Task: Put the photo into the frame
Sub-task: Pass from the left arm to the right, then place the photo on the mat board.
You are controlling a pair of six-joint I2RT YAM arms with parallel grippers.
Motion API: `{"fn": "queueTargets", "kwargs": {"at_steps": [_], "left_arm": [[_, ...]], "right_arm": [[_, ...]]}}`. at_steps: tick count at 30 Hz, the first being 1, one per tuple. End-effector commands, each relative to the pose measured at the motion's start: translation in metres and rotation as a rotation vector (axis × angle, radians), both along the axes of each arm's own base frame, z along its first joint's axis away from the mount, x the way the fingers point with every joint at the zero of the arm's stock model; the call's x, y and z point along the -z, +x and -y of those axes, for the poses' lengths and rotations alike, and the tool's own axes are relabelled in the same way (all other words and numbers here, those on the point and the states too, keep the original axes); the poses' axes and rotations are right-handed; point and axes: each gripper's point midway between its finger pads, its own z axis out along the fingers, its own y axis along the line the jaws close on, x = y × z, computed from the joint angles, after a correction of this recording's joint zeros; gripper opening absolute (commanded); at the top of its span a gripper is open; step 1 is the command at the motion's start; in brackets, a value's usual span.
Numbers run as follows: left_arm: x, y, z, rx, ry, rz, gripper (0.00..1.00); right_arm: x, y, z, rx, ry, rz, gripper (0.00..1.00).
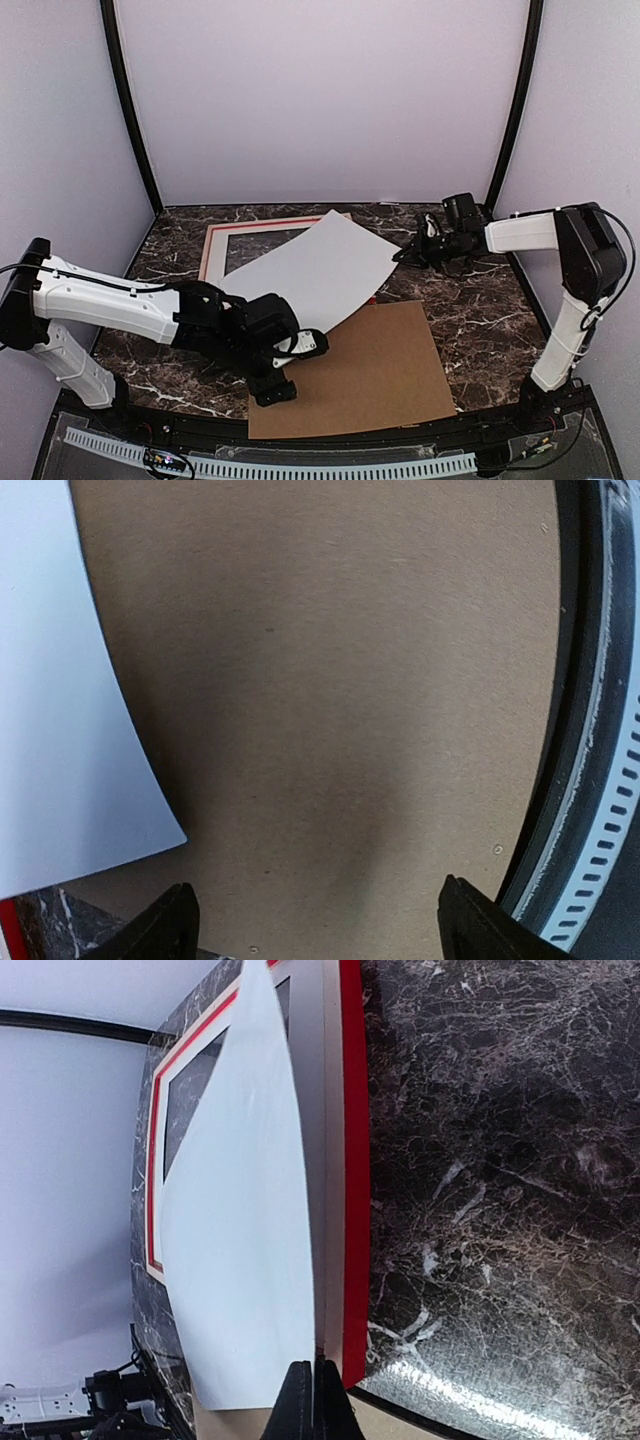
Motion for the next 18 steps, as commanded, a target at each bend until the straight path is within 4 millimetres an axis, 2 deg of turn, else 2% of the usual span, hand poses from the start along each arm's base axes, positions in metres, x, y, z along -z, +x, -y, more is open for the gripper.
{"fn": "queueTargets", "kwargs": {"at_steps": [1,6,11,18], "left_arm": [[-0.025,0.036,-0.01,-0.21,-0.14,-0.039,0.86],[-0.042,0.076,-0.025,-0.422,-0.246,-0.076,0.88],[-0.05,0.111,-0.049,-0.594,-0.319,-0.1,0.88],[-0.045,0.154,-0.095,-0.857,-0.385,-0.147,0.89]], "right_arm": [[-0.028,0.017,0.004,0.134,0.095,0.061,0.0],[-0.036,0.017,0.008,0.223,0.151,0.062,0.0],[-0.028,0.009,0.0,0.236,0.155,0.047,0.0],[-0.016,-0.002,-0.021,0.241,0.194,0.03,0.0]]}}
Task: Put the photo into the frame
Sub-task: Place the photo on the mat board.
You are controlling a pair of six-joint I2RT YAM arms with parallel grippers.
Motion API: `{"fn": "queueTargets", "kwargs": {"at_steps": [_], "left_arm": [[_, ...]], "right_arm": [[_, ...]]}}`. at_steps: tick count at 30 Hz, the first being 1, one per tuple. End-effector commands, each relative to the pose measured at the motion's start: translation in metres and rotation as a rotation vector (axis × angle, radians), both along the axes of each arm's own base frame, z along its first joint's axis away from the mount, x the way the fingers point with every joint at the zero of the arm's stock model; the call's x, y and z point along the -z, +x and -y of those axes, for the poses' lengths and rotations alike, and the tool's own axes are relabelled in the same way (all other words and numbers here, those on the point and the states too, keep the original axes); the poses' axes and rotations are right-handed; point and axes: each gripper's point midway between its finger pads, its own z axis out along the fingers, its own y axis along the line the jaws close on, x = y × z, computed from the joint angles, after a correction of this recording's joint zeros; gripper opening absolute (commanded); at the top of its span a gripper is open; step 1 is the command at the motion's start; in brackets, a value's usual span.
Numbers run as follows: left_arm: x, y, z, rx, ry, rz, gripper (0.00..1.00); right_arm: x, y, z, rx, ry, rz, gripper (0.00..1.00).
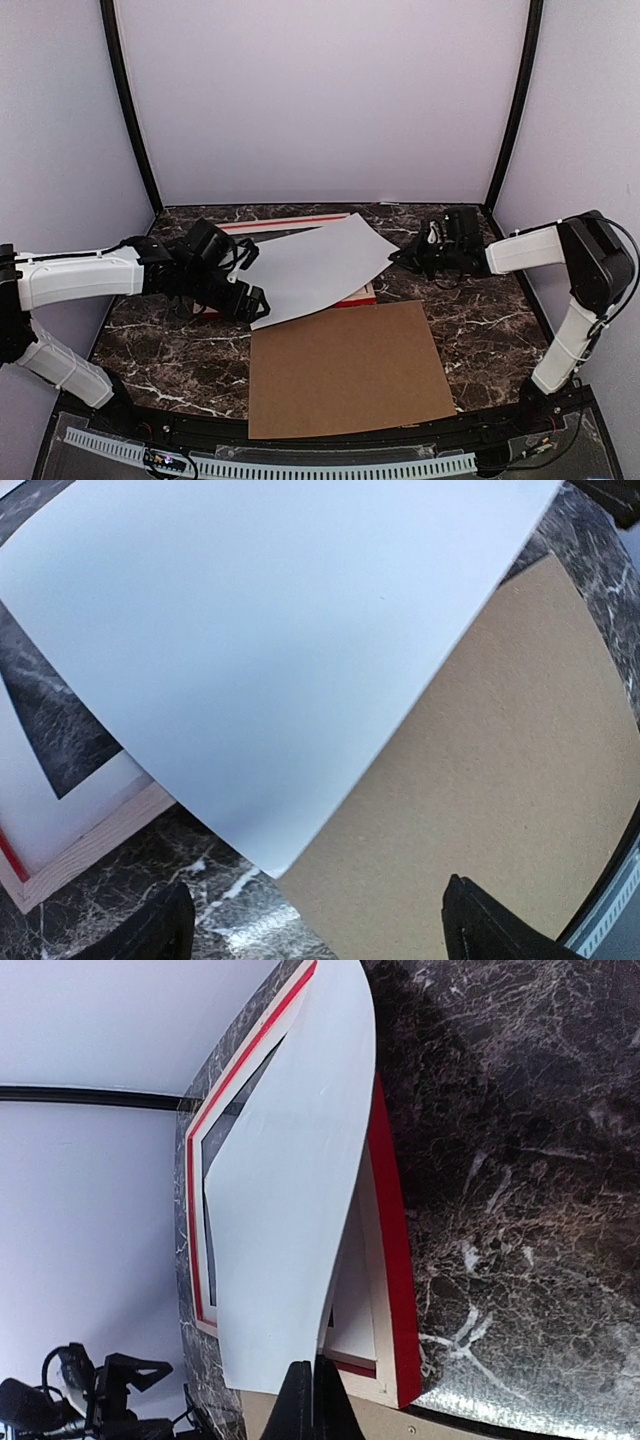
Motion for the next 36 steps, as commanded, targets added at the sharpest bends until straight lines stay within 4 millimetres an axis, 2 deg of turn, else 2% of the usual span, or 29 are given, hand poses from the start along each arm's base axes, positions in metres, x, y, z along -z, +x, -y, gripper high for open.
{"fn": "queueTargets", "kwargs": {"at_steps": [1,10,23,27,36], "left_arm": [[-0.003,0.016,-0.022,-0.145,-0.106,-0.048,0.89],[0.0,0.047,-0.061,-0.316,-0.204,-0.091,0.89],[-0.016,0.083,-0.114,-0.484,-0.257,-0.042,0.89],[-0.021,0.091,-0.124,-0.508,-0.263,-0.028,0.89],[-0.019,0.097,-0.132,-0.535,-0.268,-0.027,0.89]], "right_arm": [[-0.008,0.001,-0.014,0.039,0.062,0.04,0.0],[-0.012,0.0,-0.031,0.118,0.088,0.08,0.0],[-0.007,0.007,-0.051,0.185,0.138,0.076,0.0],[-0.008,0.005,-0.058,0.185,0.145,0.079,0.0],[-0.021,0.001,-0.057,0.185,0.151,0.103,0.0]]}}
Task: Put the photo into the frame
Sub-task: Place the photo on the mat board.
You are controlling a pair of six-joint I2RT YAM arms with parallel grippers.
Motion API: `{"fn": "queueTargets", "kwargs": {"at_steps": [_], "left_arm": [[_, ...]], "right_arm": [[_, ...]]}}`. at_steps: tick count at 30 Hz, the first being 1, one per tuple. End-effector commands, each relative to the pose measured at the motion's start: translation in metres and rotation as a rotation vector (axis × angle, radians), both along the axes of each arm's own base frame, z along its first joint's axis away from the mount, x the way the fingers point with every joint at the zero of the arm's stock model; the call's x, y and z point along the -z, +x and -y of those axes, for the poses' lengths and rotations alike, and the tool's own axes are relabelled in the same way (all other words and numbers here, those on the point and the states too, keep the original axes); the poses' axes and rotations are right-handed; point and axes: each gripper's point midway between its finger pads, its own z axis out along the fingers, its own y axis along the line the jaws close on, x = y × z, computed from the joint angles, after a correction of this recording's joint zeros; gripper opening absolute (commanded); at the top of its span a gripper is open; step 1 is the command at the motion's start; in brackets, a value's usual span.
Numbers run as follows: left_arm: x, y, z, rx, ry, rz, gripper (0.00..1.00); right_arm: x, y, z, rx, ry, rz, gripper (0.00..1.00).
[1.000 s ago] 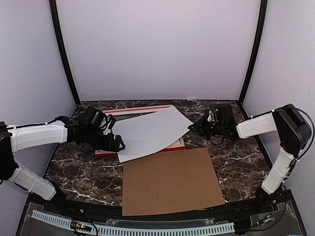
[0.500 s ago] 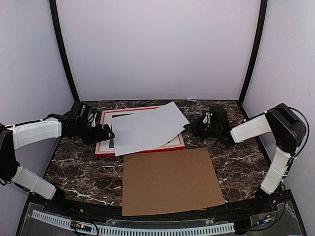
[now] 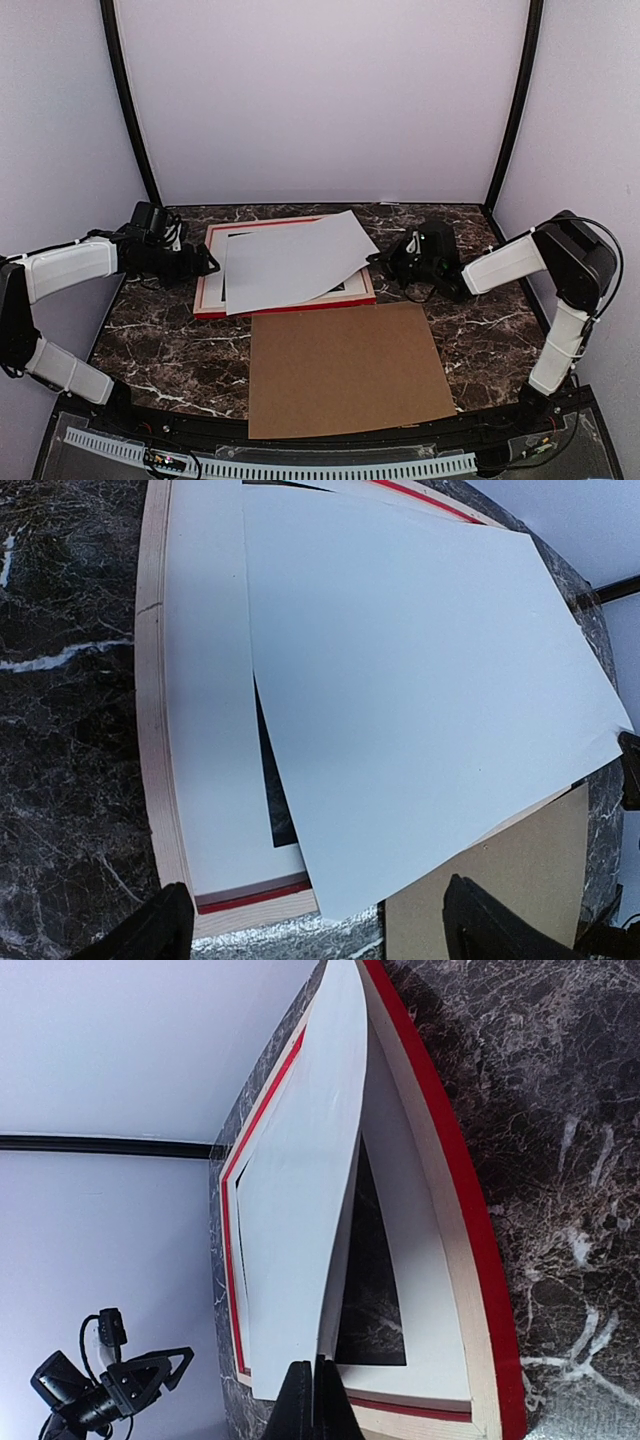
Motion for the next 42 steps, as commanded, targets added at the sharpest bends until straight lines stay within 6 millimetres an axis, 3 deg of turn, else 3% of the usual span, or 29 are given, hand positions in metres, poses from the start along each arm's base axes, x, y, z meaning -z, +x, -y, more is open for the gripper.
{"fn": "queueTargets", "kwargs": {"at_steps": [1,7,11,16,23,30,36,42], "left_arm": [[-0.015,0.009,0.001,0.0,-0.024,0.051,0.89],[-0.012,0.009,0.001,0.0,-0.027,0.044,0.89],[-0.012,0.011,0.0,-0.002,-0.025,0.046,0.89],[-0.018,0.014,0.004,0.013,-0.055,0.066,0.89],[-0.016,0.009,0.023,0.072,-0.168,0.065,0.89],[-0.026,0.014,0.017,0.038,-0.147,0.095,0.9],[-0.038,0.018,0.024,0.049,-0.202,0.103,0.89],[-0.044,0.021,0.019,0.021,-0.233,0.12,0.89]], "right_arm": [[-0.029,0.005,-0.003,0.017,0.036,0.076,0.0],[-0.052,0.005,0.004,0.025,-0.018,0.122,0.0],[-0.081,0.005,0.008,0.017,-0.043,0.175,0.0],[-0.124,0.002,-0.004,-0.057,-0.019,0.249,0.0],[-0.182,0.002,-0.042,-0.236,0.08,0.344,0.0],[-0.244,-0.006,-0.087,-0.399,0.103,0.462,0.0],[-0.283,-0.014,-0.121,-0.499,0.14,0.54,0.0],[-0.332,-0.032,-0.157,-0.619,0.237,0.641,0.0]]}}
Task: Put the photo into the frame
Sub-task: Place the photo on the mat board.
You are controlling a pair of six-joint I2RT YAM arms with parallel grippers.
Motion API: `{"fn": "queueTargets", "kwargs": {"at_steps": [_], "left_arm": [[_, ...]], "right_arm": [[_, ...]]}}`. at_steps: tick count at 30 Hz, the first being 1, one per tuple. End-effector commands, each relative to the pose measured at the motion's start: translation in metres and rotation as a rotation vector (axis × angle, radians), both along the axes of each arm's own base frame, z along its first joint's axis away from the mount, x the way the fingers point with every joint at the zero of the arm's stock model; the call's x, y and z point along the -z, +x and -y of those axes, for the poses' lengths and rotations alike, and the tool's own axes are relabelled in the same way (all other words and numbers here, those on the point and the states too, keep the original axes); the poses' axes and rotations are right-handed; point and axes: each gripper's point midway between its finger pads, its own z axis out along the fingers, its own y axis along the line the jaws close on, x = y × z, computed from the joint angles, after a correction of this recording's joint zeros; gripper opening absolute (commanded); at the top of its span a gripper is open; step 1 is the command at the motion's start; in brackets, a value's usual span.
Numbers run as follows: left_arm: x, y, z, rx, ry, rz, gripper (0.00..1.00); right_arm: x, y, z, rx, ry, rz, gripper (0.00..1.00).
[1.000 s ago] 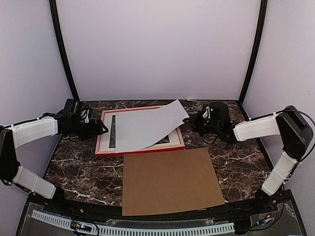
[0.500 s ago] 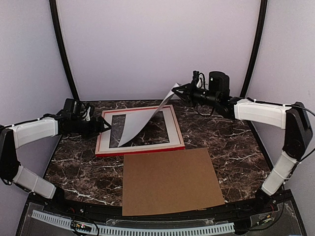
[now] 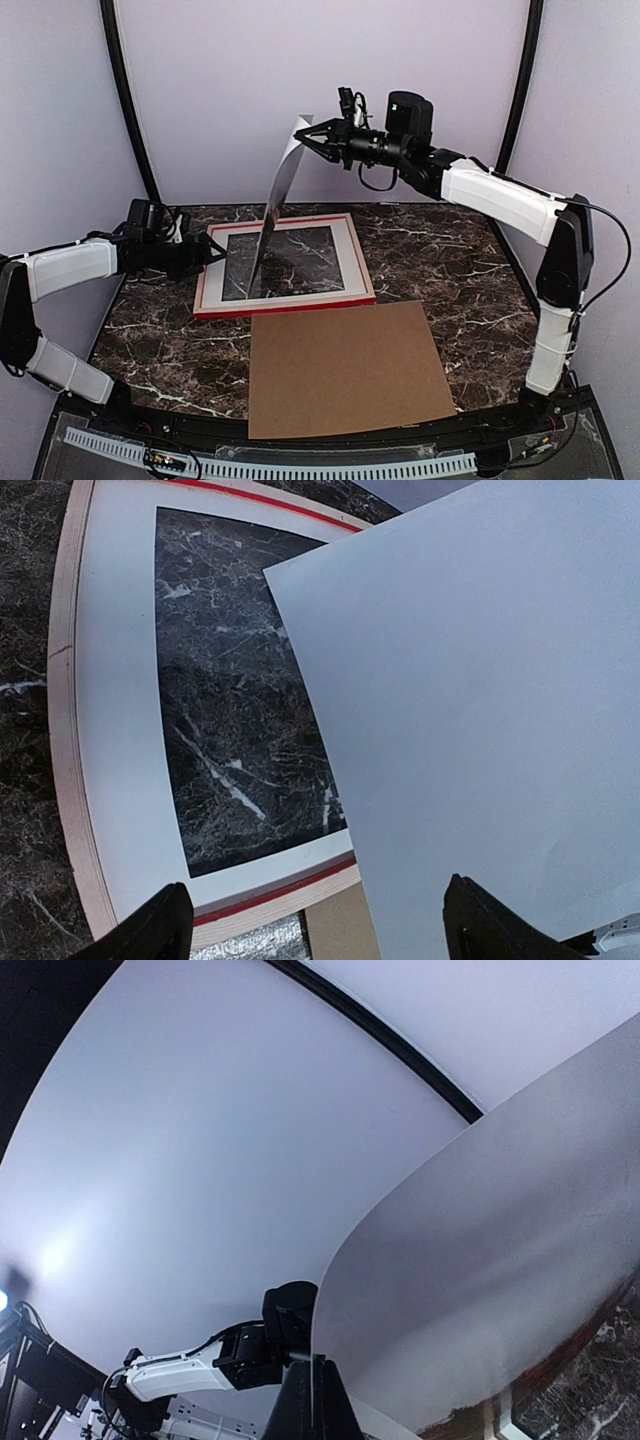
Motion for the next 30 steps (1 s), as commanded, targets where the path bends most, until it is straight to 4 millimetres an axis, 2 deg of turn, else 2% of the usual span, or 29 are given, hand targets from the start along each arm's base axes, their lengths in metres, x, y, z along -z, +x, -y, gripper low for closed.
{"fn": "queueTargets", "kwargs": {"at_steps": [1,5,10,17,19,23,27,30], "left_arm": [[-0.023,0.009,-0.005,-0.03,-0.049,0.052,0.9],[-0.03,0.013,-0.02,-0.092,-0.063,0.064,0.89],[-0.042,0.012,-0.027,-0.124,-0.088,0.107,0.89],[-0.041,0.012,-0.035,-0.155,-0.078,0.118,0.89],[-0.04,0.011,-0.032,-0.147,-0.098,0.114,0.89],[-0.036,0.005,-0.024,-0.121,-0.157,0.108,0.89],[-0.029,-0.002,-0.014,-0.082,-0.202,0.099,0.9],[-0.023,-0.007,-0.007,-0.054,-0.201,0.092,0.89]], "right_arm": [[-0.041,-0.023,-0.028,-0.137,0.06,0.096,0.0],[-0.065,-0.036,-0.042,-0.199,0.086,0.136,0.0],[-0.089,-0.047,-0.041,-0.239,0.134,0.179,0.0],[-0.097,-0.051,-0.028,-0.241,0.136,0.206,0.0],[-0.093,-0.044,-0.02,-0.218,0.128,0.199,0.0],[-0.071,-0.027,-0.001,-0.156,0.087,0.156,0.0],[-0.033,-0.021,0.025,-0.075,-0.002,0.101,0.0],[-0.002,-0.024,0.054,0.008,-0.095,0.052,0.0]]}}
